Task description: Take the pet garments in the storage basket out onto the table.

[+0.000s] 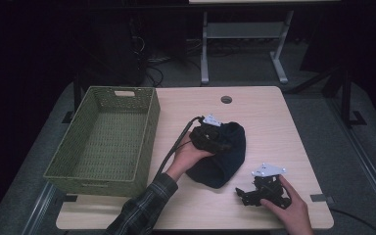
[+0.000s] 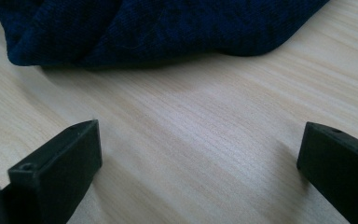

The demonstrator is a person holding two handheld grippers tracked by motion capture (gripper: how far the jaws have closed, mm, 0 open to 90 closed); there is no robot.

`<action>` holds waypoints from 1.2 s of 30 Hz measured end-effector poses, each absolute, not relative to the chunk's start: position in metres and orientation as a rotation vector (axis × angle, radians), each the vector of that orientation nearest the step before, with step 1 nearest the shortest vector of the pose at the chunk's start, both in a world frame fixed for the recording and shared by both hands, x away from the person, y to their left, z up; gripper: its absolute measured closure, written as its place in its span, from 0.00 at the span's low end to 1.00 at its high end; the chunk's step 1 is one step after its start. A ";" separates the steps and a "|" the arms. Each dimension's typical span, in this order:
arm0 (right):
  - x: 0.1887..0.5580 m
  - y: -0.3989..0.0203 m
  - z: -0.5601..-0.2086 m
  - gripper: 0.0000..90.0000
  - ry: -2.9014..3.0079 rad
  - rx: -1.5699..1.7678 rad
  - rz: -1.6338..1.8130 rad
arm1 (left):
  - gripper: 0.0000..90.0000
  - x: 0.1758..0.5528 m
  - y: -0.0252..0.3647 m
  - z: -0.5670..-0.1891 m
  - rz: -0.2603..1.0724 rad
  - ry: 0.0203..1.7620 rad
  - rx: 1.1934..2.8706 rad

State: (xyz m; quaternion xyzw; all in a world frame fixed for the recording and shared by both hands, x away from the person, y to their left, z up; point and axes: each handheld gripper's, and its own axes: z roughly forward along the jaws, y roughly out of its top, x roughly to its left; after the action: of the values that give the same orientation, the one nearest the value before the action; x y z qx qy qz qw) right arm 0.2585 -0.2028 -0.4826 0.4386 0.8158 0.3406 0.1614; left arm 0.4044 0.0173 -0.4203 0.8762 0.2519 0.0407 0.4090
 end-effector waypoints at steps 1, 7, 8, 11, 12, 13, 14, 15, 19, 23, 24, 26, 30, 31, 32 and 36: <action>0.258 -0.203 -0.483 0.00 2.329 1.252 0.972 | 0.24 0.403 0.019 -0.419 0.104 0.637 2.201; 0.258 -0.203 -0.483 0.00 2.329 1.256 0.973 | 0.15 0.391 0.031 -0.408 0.142 0.625 2.183; 0.258 -0.203 -0.483 0.00 2.329 1.255 0.973 | 0.15 0.387 0.033 -0.406 0.149 0.621 2.174; 0.258 -0.203 -0.483 0.00 2.329 1.252 0.971 | 0.15 0.379 0.039 -0.403 0.162 0.615 2.170; 0.258 -0.203 -0.483 0.00 2.329 1.252 0.971 | 0.15 0.376 0.041 -0.402 0.165 0.617 2.167; 0.258 -0.203 -0.483 0.00 2.330 1.253 0.971 | 0.15 0.373 0.043 -0.401 0.170 0.616 2.165; 0.258 -0.203 -0.483 0.00 2.330 1.253 0.971 | 0.15 0.370 0.046 -0.401 0.170 0.610 2.165; 0.258 -0.203 -0.483 0.00 2.330 1.253 0.972 | 0.15 0.368 0.048 -0.400 0.181 0.600 2.173; 0.258 -0.203 -0.483 0.00 2.330 1.251 0.972 | 0.15 0.357 0.058 -0.399 0.178 0.618 2.150; 0.258 -0.203 -0.483 0.00 2.330 1.252 0.971 | 0.15 0.345 0.071 -0.401 0.179 0.634 2.151; 0.258 -0.203 -0.483 0.00 2.330 1.251 0.971 | 0.15 0.343 0.073 -0.402 0.179 0.640 2.141; 0.258 -0.203 -0.483 0.00 2.330 1.250 0.971 | 0.15 0.337 0.077 -0.405 0.183 0.650 2.148; 0.258 -0.203 -0.483 0.00 2.330 1.250 0.970 | 0.15 0.327 0.087 -0.409 0.189 0.665 2.146; 0.258 -0.203 -0.483 0.00 2.331 1.251 0.970 | 0.15 0.326 0.089 -0.410 0.191 0.670 2.147; 0.258 -0.203 -0.483 0.00 2.331 1.251 0.970 | 0.15 0.324 0.091 -0.411 0.190 0.671 2.144; 0.258 -0.203 -0.483 0.00 2.331 1.252 0.970 | 0.15 0.317 0.099 -0.416 0.195 0.681 2.147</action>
State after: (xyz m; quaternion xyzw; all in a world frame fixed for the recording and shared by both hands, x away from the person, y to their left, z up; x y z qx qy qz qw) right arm 0.2584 -0.2029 -0.4826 0.4384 0.8164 0.3397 0.1612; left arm 0.3167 0.0986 -0.4156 0.8590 0.2725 0.0782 0.4263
